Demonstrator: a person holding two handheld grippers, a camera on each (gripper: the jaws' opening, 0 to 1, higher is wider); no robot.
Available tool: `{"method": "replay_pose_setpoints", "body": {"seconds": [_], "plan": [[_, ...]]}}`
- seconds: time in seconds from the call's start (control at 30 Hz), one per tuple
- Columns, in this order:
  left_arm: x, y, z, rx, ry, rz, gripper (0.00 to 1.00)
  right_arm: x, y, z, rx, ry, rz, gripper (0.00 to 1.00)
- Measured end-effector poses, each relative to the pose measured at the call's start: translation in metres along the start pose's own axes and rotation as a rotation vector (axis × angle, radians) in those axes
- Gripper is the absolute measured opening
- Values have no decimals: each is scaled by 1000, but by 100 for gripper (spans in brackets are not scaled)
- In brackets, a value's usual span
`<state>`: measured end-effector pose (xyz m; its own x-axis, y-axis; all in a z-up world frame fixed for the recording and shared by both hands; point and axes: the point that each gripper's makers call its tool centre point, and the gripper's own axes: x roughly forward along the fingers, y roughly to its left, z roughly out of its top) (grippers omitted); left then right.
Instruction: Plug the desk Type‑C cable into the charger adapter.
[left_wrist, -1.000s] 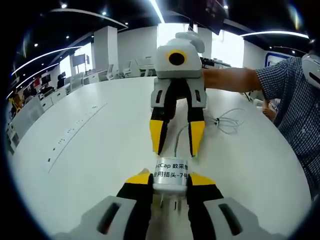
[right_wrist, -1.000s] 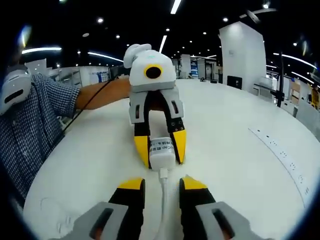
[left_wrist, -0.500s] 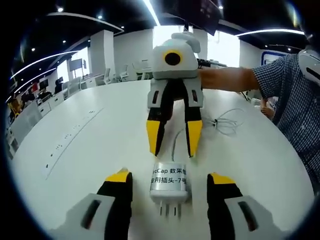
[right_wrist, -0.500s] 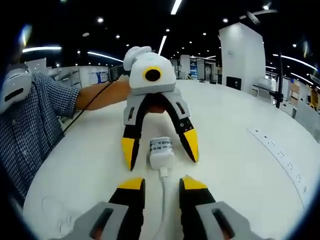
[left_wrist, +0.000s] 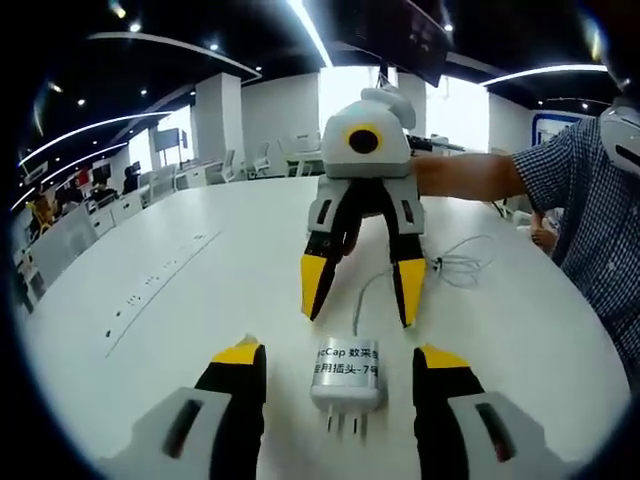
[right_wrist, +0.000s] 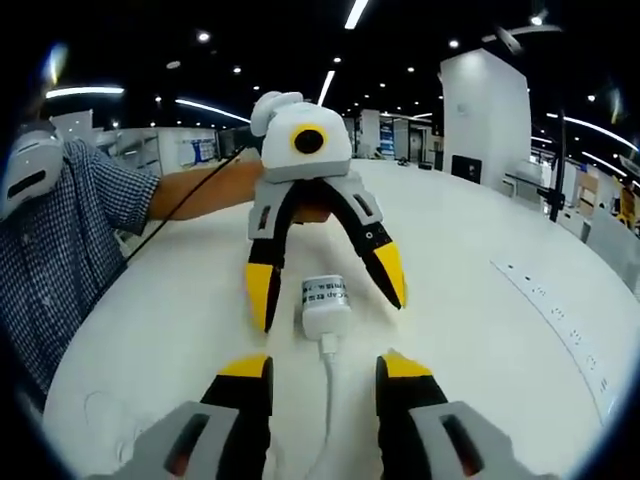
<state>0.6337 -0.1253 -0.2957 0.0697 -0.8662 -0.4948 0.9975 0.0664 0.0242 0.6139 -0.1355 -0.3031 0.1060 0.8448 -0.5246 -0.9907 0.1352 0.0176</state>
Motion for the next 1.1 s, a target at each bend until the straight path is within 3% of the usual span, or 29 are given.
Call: {"method": "replay_pose_setpoints", "body": {"seconds": [0.27,0.47,0.83,1.03,1.1], "plan": [[-7,1,-1,-14,-10,20,59,-2,-3,-2,10,17,-21,43],[-18,6,-1,-35,-20,84,59,-13,-8,-4,54,12,-75,43],[-41,0,-1,-69,-47,179,57,-40,-7,-12,79,14,-203,43],[-62,1,-4,-116,-66,293,55,-60,-8,-18,115,12,-302,43],[-70,3,-11,-136,-37,347,54,-65,-5,-22,90,32,-341,43]]}}
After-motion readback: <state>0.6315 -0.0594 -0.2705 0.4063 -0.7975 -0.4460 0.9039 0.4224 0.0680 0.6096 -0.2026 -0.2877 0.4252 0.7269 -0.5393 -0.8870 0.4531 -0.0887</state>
